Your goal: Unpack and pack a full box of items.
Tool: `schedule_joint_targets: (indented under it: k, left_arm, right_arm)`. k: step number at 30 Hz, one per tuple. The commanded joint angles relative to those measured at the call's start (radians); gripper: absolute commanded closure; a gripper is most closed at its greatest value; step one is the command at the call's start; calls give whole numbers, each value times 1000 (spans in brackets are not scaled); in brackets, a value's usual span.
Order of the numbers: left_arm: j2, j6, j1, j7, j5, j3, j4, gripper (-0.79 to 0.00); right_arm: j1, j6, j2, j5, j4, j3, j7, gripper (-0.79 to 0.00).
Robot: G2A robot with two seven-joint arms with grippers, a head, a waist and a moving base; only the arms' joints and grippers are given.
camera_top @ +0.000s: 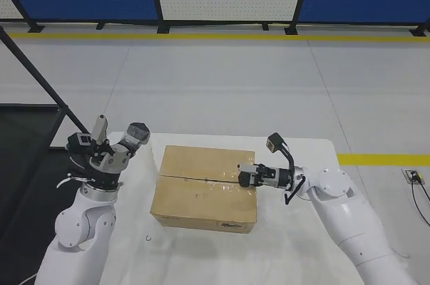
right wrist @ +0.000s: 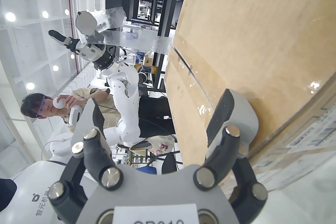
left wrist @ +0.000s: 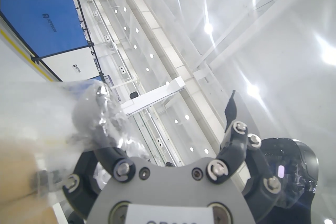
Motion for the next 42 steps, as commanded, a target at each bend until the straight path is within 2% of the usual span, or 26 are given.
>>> schedule_joint_targets:
  k: [1, 18, 27, 42]
  left_arm:
    - [-3, 0, -4, 5, 10, 17, -3, -785]
    - [-27, 2, -35, 36, 114, 139, -1, -785]
    - [-37, 6, -46, 44, 151, 171, 5, -785]
    - [-51, 27, -64, 45, 207, 213, 9, -785]
  right_arm:
    - [0, 0, 0, 1, 0, 0, 0, -785]
    - [-12, -10, 8, 11, -17, 12, 17, -785]
    - [-30, -10, 15, 26, -35, 17, 59, -785]
    - [-32, -21, 20, 33, -16, 24, 43, -785]
